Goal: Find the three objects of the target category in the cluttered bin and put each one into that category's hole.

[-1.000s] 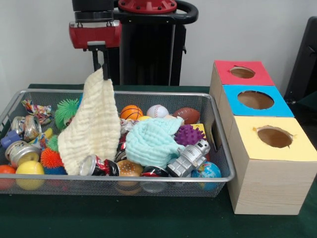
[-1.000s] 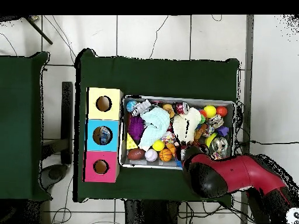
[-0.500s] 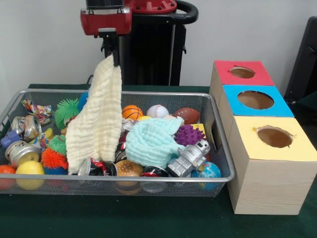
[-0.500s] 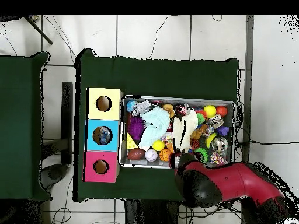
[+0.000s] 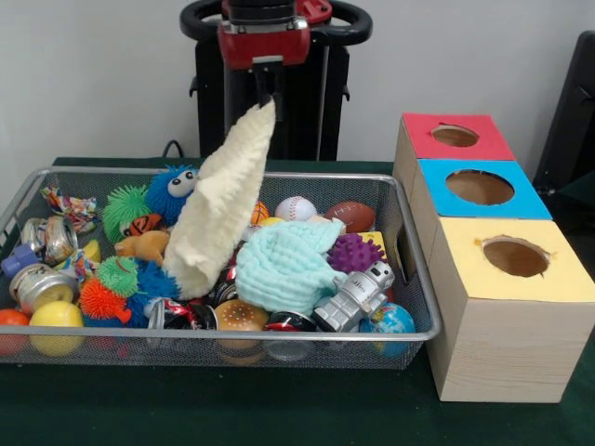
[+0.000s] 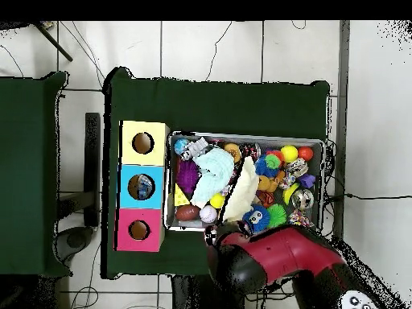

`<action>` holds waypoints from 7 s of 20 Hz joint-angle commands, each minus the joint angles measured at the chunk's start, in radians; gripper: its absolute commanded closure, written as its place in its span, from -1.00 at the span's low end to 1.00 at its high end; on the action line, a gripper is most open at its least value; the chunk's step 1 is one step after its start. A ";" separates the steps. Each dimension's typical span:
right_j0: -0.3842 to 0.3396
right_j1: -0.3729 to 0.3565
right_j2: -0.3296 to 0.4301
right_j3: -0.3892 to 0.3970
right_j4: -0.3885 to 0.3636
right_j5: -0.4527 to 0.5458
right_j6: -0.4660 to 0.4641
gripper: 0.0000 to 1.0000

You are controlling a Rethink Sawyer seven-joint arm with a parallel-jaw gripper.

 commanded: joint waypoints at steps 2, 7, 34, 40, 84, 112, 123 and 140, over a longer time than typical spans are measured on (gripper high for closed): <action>0.070 0.010 -0.112 0.082 0.005 -0.063 0.155 1.00; 0.095 -0.043 -0.138 0.154 0.027 -0.118 0.167 1.00; 0.229 -0.085 -0.246 0.175 0.158 -0.128 0.107 1.00; 0.231 -0.100 -0.245 0.183 0.178 -0.123 0.090 1.00; -0.182 0.046 0.021 0.072 -0.032 0.026 -0.252 1.00; -0.355 0.036 0.219 0.025 -0.051 0.176 -0.324 1.00; -0.448 0.070 0.310 -0.013 -0.033 0.277 -0.399 1.00; -0.514 0.118 0.354 -0.082 -0.017 0.394 -0.496 1.00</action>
